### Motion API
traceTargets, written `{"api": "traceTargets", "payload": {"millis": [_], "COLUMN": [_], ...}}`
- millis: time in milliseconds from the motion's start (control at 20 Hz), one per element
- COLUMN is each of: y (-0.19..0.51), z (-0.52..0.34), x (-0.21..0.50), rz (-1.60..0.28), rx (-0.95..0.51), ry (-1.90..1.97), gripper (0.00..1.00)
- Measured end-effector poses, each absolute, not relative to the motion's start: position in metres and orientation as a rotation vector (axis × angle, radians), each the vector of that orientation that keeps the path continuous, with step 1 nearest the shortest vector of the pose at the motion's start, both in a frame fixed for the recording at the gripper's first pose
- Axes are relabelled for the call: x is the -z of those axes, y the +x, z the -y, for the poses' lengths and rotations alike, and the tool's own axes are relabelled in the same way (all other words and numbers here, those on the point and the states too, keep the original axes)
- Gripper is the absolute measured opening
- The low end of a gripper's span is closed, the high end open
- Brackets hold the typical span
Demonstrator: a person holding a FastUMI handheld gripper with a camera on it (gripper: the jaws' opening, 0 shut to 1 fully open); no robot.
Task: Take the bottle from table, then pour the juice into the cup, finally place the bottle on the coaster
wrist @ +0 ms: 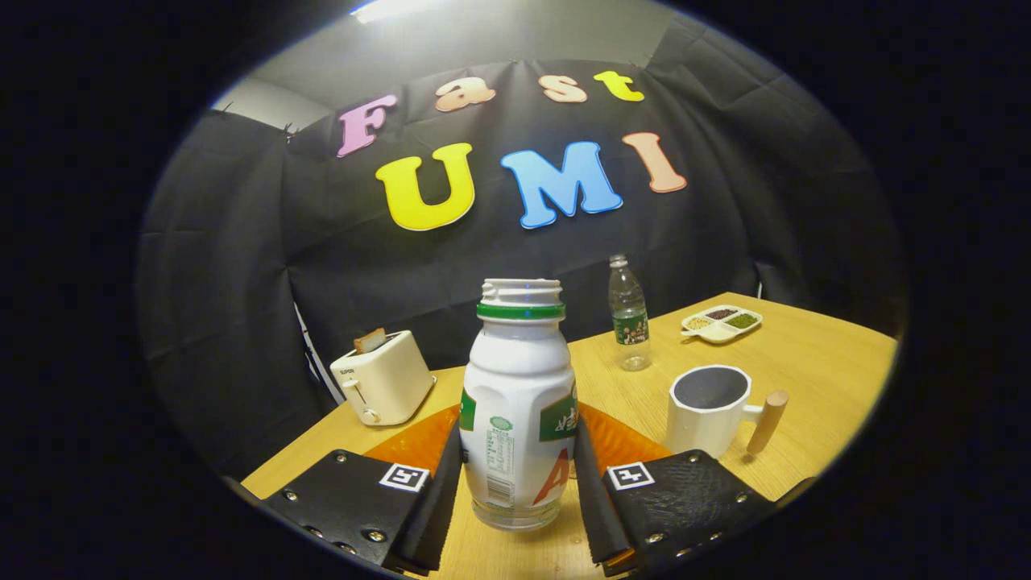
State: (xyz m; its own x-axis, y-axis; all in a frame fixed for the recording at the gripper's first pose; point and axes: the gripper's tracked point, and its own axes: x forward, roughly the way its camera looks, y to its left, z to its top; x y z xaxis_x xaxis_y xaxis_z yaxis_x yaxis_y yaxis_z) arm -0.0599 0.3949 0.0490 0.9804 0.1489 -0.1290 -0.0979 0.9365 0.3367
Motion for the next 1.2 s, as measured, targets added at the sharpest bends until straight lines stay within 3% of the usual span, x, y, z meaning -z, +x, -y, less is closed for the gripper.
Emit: {"api": "traceTargets", "payload": {"millis": [400, 650, 1200], "y": [-0.038, -0.035, -0.026], "z": [-0.391, -0.4, -0.378], "x": [-0.028, -0.025, -0.021], "rz": [-0.207, -0.2, -0.192], "rx": [-0.13, -0.203, -0.186], "ry": [0.579, 0.772, 1.05], "gripper": [0.66, 0.66, 0.65]}}
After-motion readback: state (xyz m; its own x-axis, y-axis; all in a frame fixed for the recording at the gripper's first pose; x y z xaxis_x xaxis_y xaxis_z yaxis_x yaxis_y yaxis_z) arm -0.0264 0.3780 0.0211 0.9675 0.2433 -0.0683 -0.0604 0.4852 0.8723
